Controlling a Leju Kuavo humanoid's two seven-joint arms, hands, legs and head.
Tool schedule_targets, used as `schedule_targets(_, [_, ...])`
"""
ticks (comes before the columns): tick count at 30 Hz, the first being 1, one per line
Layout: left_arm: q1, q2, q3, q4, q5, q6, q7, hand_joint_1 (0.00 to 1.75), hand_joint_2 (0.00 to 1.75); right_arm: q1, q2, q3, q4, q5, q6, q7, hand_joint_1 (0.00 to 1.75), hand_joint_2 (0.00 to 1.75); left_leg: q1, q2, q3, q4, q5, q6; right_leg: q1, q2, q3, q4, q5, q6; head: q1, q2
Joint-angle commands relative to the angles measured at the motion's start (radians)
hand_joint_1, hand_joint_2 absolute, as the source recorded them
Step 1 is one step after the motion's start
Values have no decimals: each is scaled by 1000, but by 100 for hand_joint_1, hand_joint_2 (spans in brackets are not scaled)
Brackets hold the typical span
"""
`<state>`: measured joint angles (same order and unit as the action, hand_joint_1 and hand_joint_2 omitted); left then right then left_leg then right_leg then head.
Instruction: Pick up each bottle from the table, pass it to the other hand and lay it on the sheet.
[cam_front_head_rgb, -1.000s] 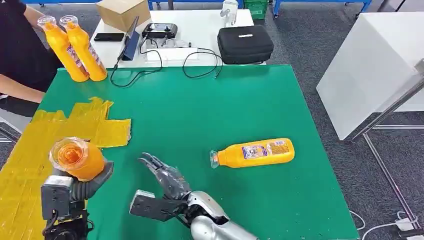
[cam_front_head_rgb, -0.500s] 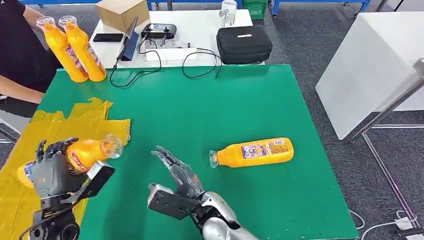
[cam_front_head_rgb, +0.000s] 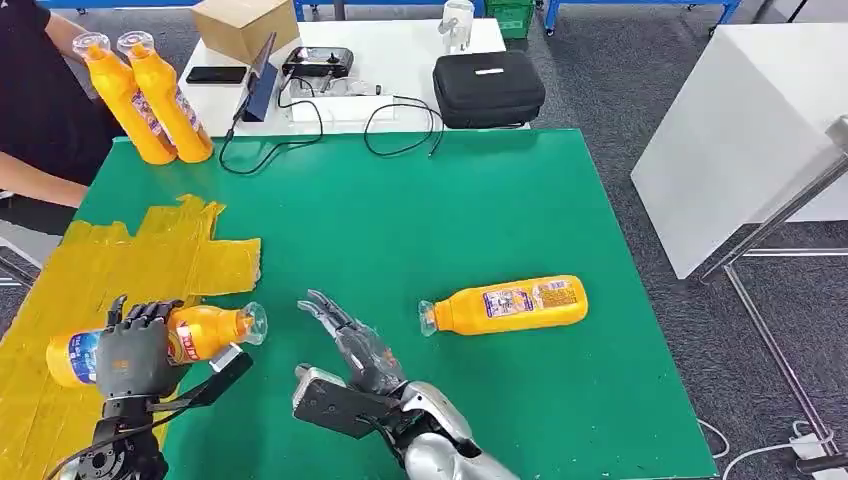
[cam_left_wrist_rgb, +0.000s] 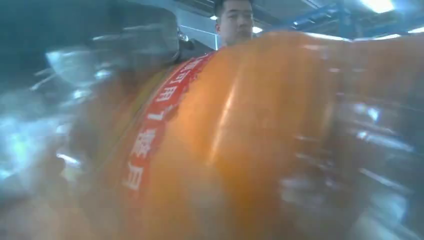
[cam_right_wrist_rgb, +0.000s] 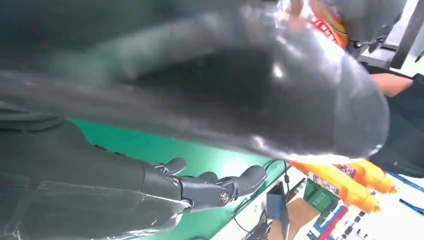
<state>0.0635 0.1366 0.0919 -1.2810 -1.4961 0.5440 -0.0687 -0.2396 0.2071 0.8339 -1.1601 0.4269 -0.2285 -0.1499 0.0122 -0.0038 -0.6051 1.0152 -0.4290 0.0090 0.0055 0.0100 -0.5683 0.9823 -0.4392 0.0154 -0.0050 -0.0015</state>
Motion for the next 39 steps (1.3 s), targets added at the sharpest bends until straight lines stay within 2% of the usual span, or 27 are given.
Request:
schedule_targets(1, [-45, 17, -39, 83, -4, -2, 2, 175, 175, -26, -31, -1, 8, -6, 5, 1, 0, 0, 0, -2, 2, -1, 0, 0, 0, -2, 3, -1, -1, 1, 0, 0])
schedule_targets(9, [-69, 19, -86, 240, -25, 11, -28, 175, 175, -31, -33, 3, 8, -16, 18, 7, 0, 0, -1, -1, 4, -2, 0, 0, -1, -2, 5, -1, -1, 1, 0, 0])
schedule_targets(10, [-68, 18, -93, 239, -24, 19, -31, 31, 175, -29, -34, 2, 8, -17, 19, 9, 0, 0, -1, -1, 3, -2, 0, 0, 0, -2, 3, -1, 0, 1, 0, 0])
schedule_targets(11, [-67, 17, -92, 236, -4, 19, -38, 0, 175, -28, -35, 1, 7, -18, 19, 10, 0, 0, -1, -2, 4, -2, 0, 1, -1, -3, 5, -2, -1, 1, 0, 0])
schedule_targets(12, [-73, 20, -97, 240, -31, -17, 2, 0, 0, -27, -35, 1, 8, -18, 17, 11, 0, 0, -1, -1, 3, -1, 0, 0, -1, -2, 3, -1, -1, 1, 0, 0])
schedule_targets(21, [-72, 35, -100, 227, -72, -9, 51, 0, 0, -21, -36, -3, 14, -18, 17, 13, 0, 0, 0, -2, 3, -1, 0, 0, 0, -2, 4, -1, -1, 1, 0, 0])
schedule_targets(27, [-84, 72, -164, 227, -75, 57, 208, 0, 0, -19, -40, -4, 14, -19, 7, 16, 0, 0, 0, -1, 2, -1, 0, 0, 0, -2, 2, -1, 0, 1, 0, 0])
schedule_targets(31, [-84, 69, -156, 217, -75, 99, 245, 0, 0, -14, -44, -6, 9, -17, -2, 16, 0, 0, 0, -2, 2, -1, 0, 0, 0, -3, 3, -1, -1, 1, 0, 0])
schedule_targets(32, [-56, 15, -76, 92, -6, 154, 239, 0, 0, -5, -47, -16, 2, -8, -34, 18, 0, 0, 0, -2, 4, -1, -1, 0, 0, -3, 5, -1, -1, 1, 0, 0])
schedule_targets(33, [-28, -35, 6, -21, 80, 154, 124, 0, 0, 5, -55, -22, -10, -6, -48, 14, 0, 0, 0, -2, 3, -1, 0, 0, 0, -3, 3, -1, -1, 1, 0, 0])
schedule_targets(34, [-39, -166, 194, -91, 249, 154, -123, 0, 0, 28, -70, -39, -37, 4, -83, -3, 0, 0, 0, -2, 0, 1, 0, 1, 0, -2, 1, 0, -1, 1, 0, 0])
schedule_targets(35, [-61, -224, 265, -65, 511, 154, -302, 0, 0, 61, -87, -68, -71, 28, -117, -11, 0, 0, 1, -3, 1, 1, -1, 1, 1, -5, 3, 0, -2, 2, 0, 0])
schedule_targets(36, [-48, -210, 220, -99, 761, 104, -348, 0, 0, 90, -101, -94, -102, 63, -140, -7, 0, 0, 1, -5, 2, 2, -2, 2, 1, -7, 5, -1, -2, 3, -1, 0])
schedule_targets(37, [-34, -210, 208, -148, 948, -7, -367, 0, 0, 122, -115, -123, -136, 102, -159, 1, 0, 175, 1, -6, 1, 0, 0, 1, 1, -7, 3, -2, -1, 2, 0, 0])
schedule_targets(38, [-12, -210, 216, -195, 1061, -83, -381, 0, 0, 164, -134, -156, -184, 144, -161, 13, 0, 175, -1, -7, 2, -1, 0, 2, -1, -8, 5, -2, -2, 3, 0, 0])
schedule_targets(39, [-5, -212, 218, -206, 1063, -85, -380, 0, 0, 178, -141, -169, -201, 151, -152, 9, 0, 175, -1, -9, 2, 0, 0, 3, -1, -9, 5, -1, -2, 3, 0, 0])
